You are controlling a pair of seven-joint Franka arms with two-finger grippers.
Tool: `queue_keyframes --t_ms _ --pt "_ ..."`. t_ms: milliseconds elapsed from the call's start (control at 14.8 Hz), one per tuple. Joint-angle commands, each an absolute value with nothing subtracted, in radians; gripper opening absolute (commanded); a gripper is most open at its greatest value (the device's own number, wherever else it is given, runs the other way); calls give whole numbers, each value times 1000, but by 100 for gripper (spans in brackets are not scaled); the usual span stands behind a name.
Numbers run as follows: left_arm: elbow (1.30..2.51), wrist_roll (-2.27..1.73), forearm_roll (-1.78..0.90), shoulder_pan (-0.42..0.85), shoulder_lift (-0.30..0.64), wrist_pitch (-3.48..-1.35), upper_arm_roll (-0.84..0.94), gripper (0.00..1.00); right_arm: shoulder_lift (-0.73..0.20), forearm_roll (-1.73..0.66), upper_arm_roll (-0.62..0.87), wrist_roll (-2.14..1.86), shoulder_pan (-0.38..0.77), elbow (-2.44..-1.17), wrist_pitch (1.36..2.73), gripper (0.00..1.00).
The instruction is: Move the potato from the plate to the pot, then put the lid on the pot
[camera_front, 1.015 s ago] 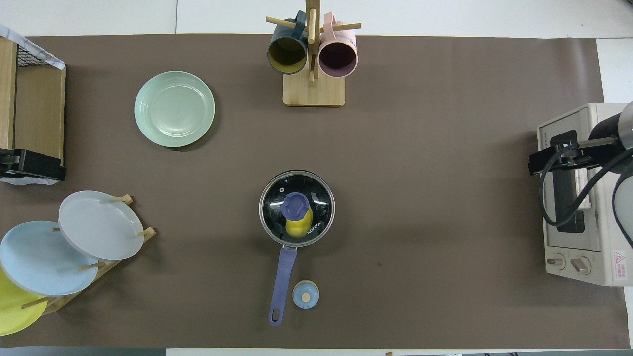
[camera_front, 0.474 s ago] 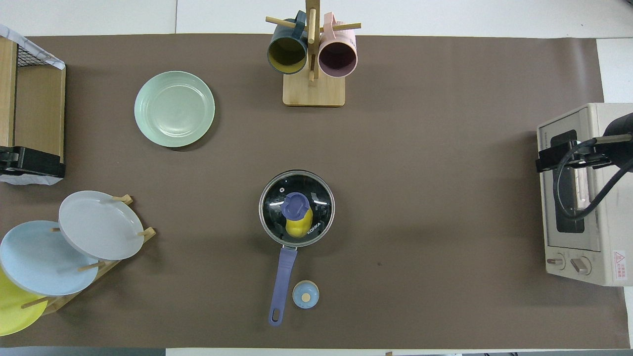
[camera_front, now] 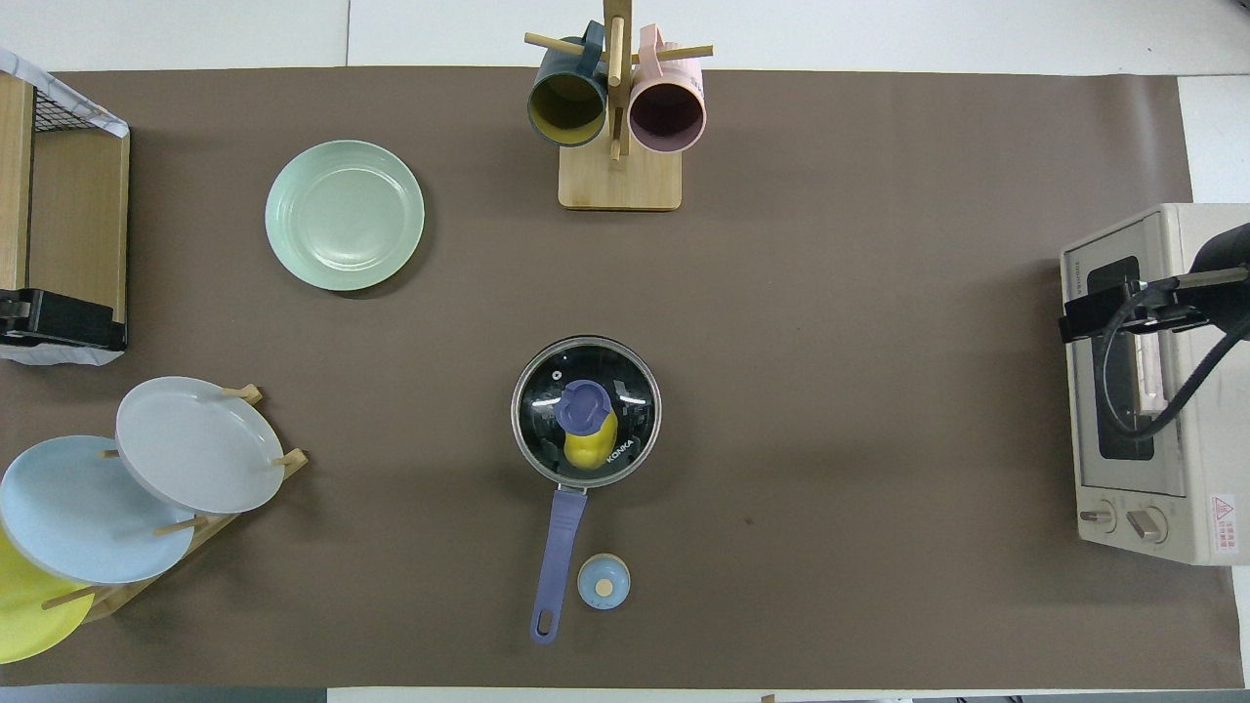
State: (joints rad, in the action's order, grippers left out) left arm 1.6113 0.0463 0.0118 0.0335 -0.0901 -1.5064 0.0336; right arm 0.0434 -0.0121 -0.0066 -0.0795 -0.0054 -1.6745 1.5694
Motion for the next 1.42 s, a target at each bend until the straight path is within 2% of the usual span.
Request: queue_keyframes --t_ms 0,271,1353 --pt "1635 49 14 15 -110 -1511 40 100 55 -5 -5 -109 -9 -1686 1560 100" --pt "1635 49 14 17 -112 -1511 40 100 41 -5 -6 -107 -14 -1632 1522 100" --pt "1637 48 14 29 -112 -1519 41 100 40 26 -5 -98 -8 -1640 1568 100"
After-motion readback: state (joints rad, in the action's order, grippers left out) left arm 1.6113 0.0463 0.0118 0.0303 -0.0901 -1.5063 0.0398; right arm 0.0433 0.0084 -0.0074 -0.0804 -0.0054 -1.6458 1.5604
